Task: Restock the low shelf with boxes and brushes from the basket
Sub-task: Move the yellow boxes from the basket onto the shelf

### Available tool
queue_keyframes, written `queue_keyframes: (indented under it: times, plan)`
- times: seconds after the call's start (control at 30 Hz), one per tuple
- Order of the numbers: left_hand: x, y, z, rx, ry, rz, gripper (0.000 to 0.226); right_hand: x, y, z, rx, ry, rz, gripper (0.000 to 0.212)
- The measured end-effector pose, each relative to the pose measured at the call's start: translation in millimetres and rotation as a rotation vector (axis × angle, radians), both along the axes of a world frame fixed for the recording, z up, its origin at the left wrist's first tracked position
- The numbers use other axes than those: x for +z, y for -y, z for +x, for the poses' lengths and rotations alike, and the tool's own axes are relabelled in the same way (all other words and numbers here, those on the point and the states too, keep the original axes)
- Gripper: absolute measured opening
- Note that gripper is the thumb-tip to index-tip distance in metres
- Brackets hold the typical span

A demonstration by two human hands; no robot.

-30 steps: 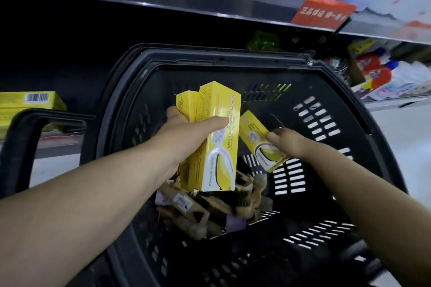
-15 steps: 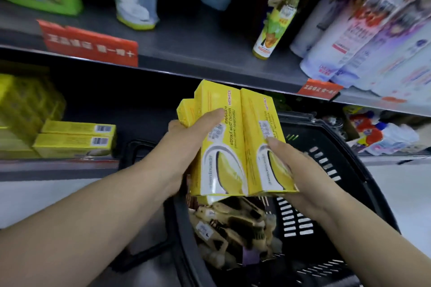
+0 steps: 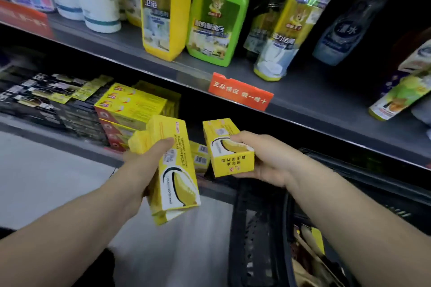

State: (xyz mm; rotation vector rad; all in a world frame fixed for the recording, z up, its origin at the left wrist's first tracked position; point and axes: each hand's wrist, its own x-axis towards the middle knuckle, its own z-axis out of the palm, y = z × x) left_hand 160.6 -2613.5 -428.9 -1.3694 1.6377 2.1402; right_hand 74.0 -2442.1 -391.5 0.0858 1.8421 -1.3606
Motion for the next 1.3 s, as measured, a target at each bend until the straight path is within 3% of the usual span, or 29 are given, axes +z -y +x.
queue_keyframes:
  times: [0.07, 0.17, 0.23, 0.3, 0.43, 0.57, 0.7, 0.8, 0.9, 1.0, 1.13, 1.2, 1.3]
  plan:
    - [-11.7, 9.6, 13.7, 0.082, 0.024, 0.049, 0.066, -14.0, 24.4, -25.2, 0.072, -0.133, 0.189, 0.019]
    - [-33.1, 16.5, 22.4, 0.164, 0.069, 0.072, 0.093, -48.4, 53.1, -65.8, 0.347, -0.48, 0.658, 0.034]
    - [-41.5, 17.6, 22.4, 0.18, 0.105, 0.083, 0.098, -73.3, 66.9, -86.4, 0.536, -0.658, 0.95, 0.054]
    - [-50.2, 21.2, 22.4, 0.205, 0.133, 0.105, 0.09, -100.6, 76.9, -101.8, 0.586, -0.662, 1.016, 0.068]
    - [-63.5, 34.0, 23.3, 0.269, 0.168, 0.116, 0.079, -147.5, 92.5, -120.7, 0.645, -0.587, 0.961, 0.072]
    - [-73.0, 44.3, 20.5, 0.286, 0.174, 0.135, 0.092, -180.0, 100.0, -136.2, 0.763, -0.54, 0.967, 0.059]
    - [-77.8, 47.2, 15.6, 0.279, 0.158, 0.147, 0.097, -195.7, 101.1, -138.4, 0.819, -0.462, 0.929, 0.062]
    - [-78.6, 44.7, 11.0, 0.269, 0.139, 0.157, 0.094, -196.0, 103.2, -133.2, 0.838, -0.492, 0.943, 0.065]
    - [-77.8, 42.4, 8.6, 0.237, 0.109, 0.171, 0.087, -174.2, 110.8, -123.4, 0.876, -0.571, 0.947, 0.054]
    - [-77.0, 39.1, 7.3, 0.199, 0.076, 0.191, 0.083, -124.0, 116.0, -102.7, 0.854, -0.525, 0.692, 0.04]
    - [-75.8, 33.6, 4.2, 0.175, 0.018, 0.201, 0.081, -72.3, 98.8, -53.7, 0.714, 0.008, 0.173, 0.018]
    - [-73.9, 29.9, 1.8, 0.158, -0.025, 0.215, 0.08, -65.2, 93.2, -33.4, 0.695, 0.082, 0.086, 0.025]
    - [-68.7, 24.5, -1.9, 0.17, -0.083, 0.215, 0.078, -67.0, 88.2, -20.6, 0.555, 0.01, 0.075, 0.043]
